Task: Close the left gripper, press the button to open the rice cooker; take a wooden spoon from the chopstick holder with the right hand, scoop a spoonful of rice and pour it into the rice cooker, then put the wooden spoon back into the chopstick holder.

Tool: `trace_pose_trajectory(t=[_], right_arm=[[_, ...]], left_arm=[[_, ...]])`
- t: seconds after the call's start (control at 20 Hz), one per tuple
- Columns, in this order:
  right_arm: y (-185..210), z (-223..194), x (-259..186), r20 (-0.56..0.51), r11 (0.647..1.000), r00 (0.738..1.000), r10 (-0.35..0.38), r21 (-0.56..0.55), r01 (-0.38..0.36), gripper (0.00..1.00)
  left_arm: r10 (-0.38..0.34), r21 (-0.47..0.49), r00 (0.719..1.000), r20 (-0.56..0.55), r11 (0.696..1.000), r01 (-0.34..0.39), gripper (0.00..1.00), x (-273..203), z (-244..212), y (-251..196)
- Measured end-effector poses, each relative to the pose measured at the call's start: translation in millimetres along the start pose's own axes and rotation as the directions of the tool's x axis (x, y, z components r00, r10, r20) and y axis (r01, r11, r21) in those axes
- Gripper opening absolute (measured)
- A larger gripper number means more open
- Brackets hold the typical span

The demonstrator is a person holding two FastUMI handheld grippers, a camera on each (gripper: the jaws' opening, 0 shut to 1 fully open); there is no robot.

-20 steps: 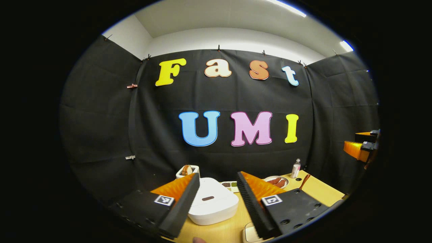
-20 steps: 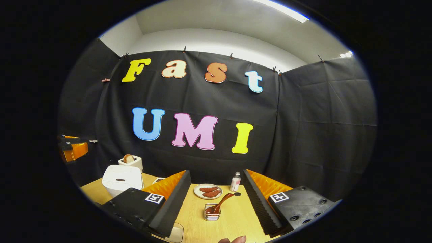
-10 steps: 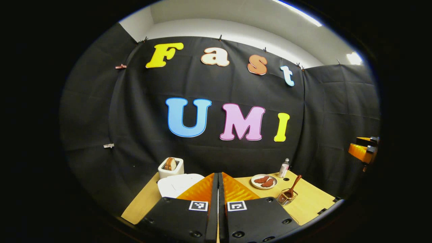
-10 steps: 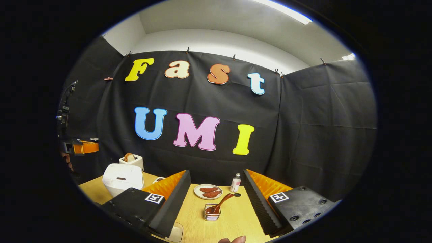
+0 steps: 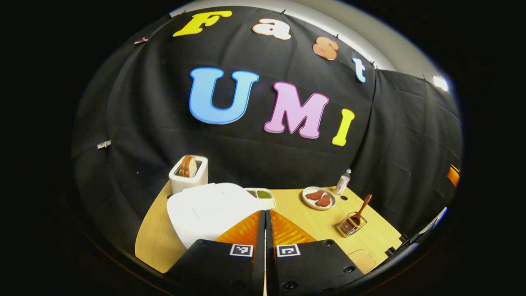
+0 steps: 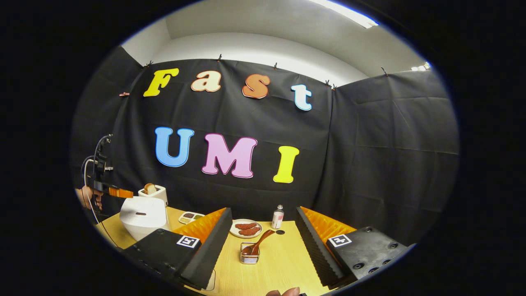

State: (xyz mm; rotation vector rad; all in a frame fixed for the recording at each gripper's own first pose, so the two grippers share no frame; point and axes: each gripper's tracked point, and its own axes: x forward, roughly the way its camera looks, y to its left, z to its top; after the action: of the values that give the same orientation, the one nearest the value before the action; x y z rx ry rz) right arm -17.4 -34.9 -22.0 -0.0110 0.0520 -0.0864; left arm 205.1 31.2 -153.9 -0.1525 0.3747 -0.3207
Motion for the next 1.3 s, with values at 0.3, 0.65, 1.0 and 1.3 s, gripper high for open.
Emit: trace_pose_trajectory(t=[0.3, 0.65, 1.0, 1.3], right_arm=[[-11.1, -10.0, 5.4, -0.027, 1.0, 0.999, -0.024, 0.01, 0.024, 0.97], [-18.6, -14.7, 13.0, -0.034, 0.999, 0.999, -0.035, 0.003, 0.035, 0.98], [-23.1, -18.6, 21.4, -0.037, 0.999, 0.999, -0.034, 0.009, 0.034, 0.98], [-20.0, -19.9, 19.5, -0.035, 1.0, 0.999, -0.022, 0.011, 0.022, 0.98]], left_arm=[[0.067, -0.001, 0.99, -0.124, 0.998, -0.068, 0.06, 30.7, -44.5, 7.6], [0.107, -0.011, 0.978, -0.181, 0.994, -0.111, 0.06, 54.4, -63.5, 15.9], [0.127, -0.036, 0.968, -0.219, 0.99, -0.138, 0.07, 55.6, -77.0, 19.2], [0.184, 0.053, 0.968, -0.172, 0.983, -0.178, 0.07, 52.2, -56.7, 18.3]])
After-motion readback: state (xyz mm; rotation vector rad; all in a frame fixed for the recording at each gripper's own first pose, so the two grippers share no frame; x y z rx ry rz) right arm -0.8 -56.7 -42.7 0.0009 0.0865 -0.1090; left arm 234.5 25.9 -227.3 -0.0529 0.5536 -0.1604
